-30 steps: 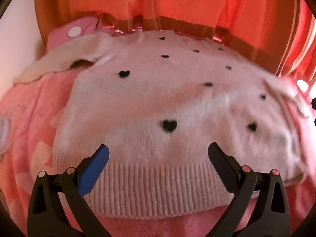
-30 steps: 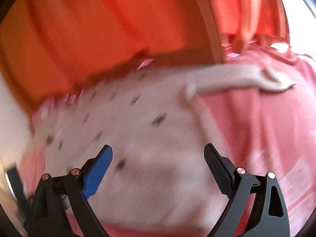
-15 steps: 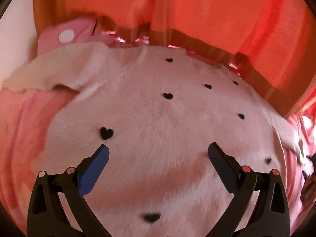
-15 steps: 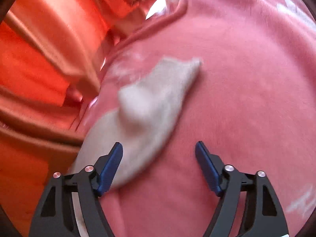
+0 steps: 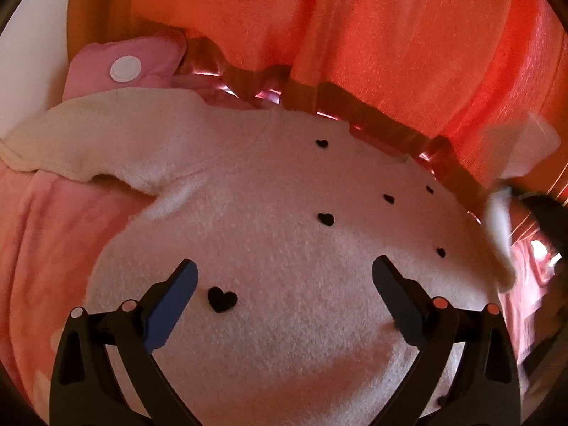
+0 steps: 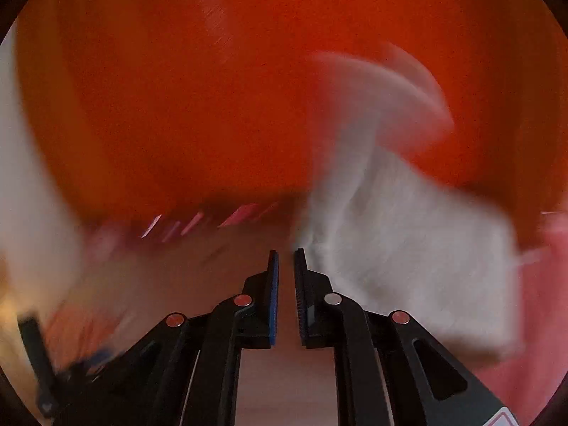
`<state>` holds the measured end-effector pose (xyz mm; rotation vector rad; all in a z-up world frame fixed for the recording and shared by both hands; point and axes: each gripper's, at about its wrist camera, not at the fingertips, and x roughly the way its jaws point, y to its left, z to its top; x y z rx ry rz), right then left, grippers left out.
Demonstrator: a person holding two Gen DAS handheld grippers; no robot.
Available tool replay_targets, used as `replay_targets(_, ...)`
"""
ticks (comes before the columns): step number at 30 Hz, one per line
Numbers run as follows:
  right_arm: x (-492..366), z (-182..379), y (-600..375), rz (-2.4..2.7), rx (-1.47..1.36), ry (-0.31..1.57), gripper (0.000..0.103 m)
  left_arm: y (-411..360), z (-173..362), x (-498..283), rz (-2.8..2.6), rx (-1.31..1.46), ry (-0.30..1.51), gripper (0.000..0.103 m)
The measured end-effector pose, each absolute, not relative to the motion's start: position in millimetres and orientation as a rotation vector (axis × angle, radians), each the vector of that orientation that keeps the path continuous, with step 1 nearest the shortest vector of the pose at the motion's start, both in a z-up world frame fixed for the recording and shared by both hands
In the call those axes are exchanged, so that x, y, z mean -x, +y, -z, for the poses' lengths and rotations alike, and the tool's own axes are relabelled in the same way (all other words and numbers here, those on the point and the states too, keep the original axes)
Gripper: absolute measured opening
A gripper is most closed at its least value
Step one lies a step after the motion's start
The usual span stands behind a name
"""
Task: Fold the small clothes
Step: 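Grasp the sweater sleeve cuff with the right gripper and lift it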
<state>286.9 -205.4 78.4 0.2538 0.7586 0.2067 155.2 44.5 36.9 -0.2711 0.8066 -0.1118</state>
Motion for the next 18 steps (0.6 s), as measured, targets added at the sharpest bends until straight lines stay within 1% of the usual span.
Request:
replay_targets(3, -288, -40, -173, -0.213, -0.262, 0.863, 0.012, 53, -32, -162, 0.091, 0.277, 0.817, 0.097)
replay_targets(4, -277, -35, -173, -0.209, -0.287, 0.876, 0.013, 56, -30, -166, 0.099, 0.29, 0.833, 0.097)
replay_targets(5, -267, -35, -184, -0.188, -0.321, 0.888, 0.015, 59, -29, -170, 0.097, 0.302, 0.843, 0.097)
replay_targets(7, -246, -38, -211, -0.134, -0.349, 0.89, 0.025, 64, -29, -176, 0.102, 0.35, 0.837, 0.097)
replay_targets(8, -246, -40, -230, -0.094, -0.357, 0.89, 0.031, 65, -29, -181, 0.109, 0.372, 0.838, 0.097)
replay_targets(9, -227, -43, -249, -0.038, -0.375, 0.873, 0.037, 65, -27, -185, 0.119, 0.386, 0.841, 0.097)
replay_targets(10, -214, -43, -265, 0.003, -0.399, 0.861, 0.041, 64, -25, -195, 0.138, 0.408, 0.852, 0.097)
replay_targets(11, -206, -43, -284, 0.049, -0.432, 0.856, 0.048, 66, -23, -201, 0.146, 0.417, 0.862, 0.097)
replay_targets(12, -197, -37, -307, 0.112, -0.491, 0.859, 0.052, 64, -21, -208, 0.154, 0.43, 0.875, 0.097)
replay_targets(14, -185, -30, -346, 0.167, -0.634, 0.857, 0.053, 61, -20, -223, 0.174, 0.491, 0.889, 0.097)
replay_targets(18, -188, -5, -394, 0.18, -0.852, 0.836, 0.053, 47, -7, -264, 0.234, 0.652, 0.954, 0.097)
